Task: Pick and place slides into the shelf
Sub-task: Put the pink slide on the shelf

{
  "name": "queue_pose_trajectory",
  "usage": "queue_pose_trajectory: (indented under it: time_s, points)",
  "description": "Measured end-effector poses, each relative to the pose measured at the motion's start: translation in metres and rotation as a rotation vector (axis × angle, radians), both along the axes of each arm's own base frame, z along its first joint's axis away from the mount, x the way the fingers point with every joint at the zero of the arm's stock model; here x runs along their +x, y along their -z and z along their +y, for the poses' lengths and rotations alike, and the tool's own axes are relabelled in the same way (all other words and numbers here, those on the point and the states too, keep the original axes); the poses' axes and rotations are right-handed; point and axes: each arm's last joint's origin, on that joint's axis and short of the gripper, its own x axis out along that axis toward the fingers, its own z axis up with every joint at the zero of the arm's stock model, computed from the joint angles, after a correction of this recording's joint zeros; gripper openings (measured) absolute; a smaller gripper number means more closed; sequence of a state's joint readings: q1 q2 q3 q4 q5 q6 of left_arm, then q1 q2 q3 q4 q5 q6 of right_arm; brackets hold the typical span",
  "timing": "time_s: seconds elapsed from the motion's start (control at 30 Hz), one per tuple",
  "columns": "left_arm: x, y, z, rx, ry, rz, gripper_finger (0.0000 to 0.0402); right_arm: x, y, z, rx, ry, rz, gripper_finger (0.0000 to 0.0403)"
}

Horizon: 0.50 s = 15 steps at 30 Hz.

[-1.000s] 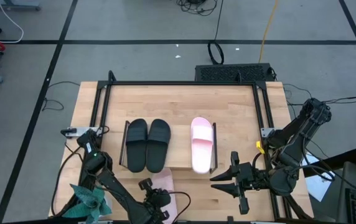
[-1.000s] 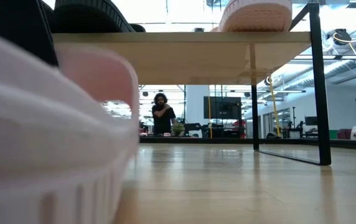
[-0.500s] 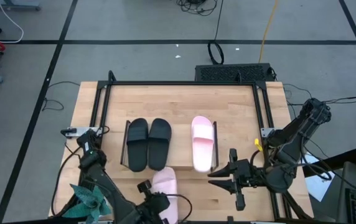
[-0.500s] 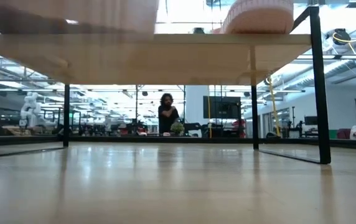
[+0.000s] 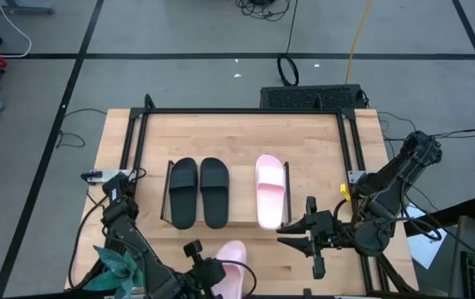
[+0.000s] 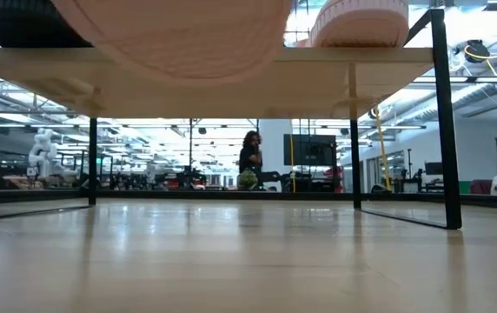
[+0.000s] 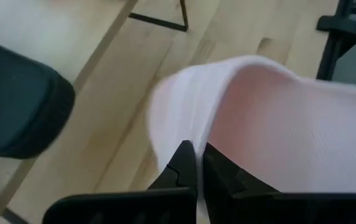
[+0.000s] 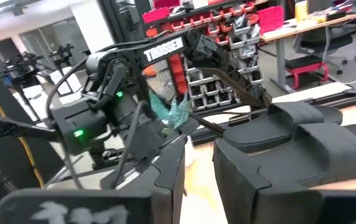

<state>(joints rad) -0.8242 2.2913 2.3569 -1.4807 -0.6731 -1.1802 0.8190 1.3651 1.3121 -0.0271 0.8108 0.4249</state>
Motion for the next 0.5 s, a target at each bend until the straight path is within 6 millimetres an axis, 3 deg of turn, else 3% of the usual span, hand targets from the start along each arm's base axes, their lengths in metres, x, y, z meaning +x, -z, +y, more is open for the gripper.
queue_pose_trajectory:
  time_s: [0.2, 0.5]
  points:
    - [0.004, -0.016, -0.004, -0.053, 0.037, -0.118, 0.0, 0.002, 0.0, -0.002, -0.001, 0.013, -0.001, 0.0075]
    - [0.003, -0.072, 0.017, 0.044, 0.059, -0.377, 0.0, 0.003, 0.0, -0.003, -0.011, 0.014, 0.001, 0.0075]
